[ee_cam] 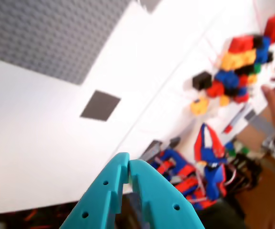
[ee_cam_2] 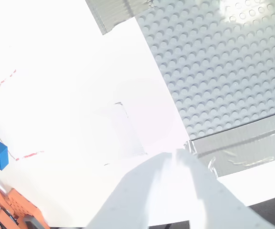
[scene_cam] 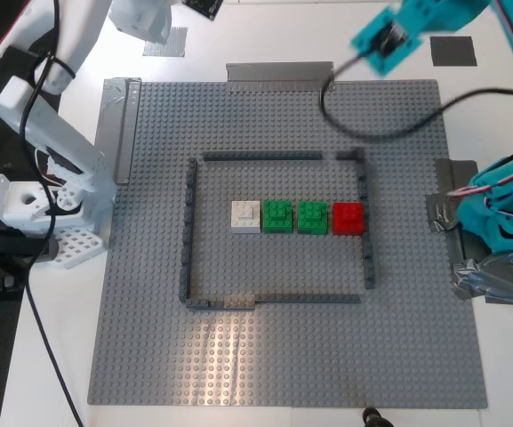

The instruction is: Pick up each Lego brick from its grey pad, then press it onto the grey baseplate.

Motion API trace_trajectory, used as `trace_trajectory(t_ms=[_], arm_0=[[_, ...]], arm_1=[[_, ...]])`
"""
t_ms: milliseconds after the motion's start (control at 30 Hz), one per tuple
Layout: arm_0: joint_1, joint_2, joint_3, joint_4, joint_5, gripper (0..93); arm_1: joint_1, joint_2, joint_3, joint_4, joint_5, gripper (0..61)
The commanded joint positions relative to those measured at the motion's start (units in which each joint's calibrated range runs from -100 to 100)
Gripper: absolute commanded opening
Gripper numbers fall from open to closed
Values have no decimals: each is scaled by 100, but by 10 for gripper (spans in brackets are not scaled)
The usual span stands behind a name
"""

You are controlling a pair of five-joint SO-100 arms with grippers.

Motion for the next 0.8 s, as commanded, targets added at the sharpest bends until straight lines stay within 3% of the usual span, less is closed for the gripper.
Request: trace_trajectory(t_ms=[0,400,767], arm_0=[[1352,16,-358,70,34,0],[2070,1750,-322,-199,19,0],[2070,1887,-376,-671,-181,0]], arm_1=[[-47,160,-979,191,25,1],[-119,108,-501,-370,15,1],[-330,108,-600,-330,-44,1]])
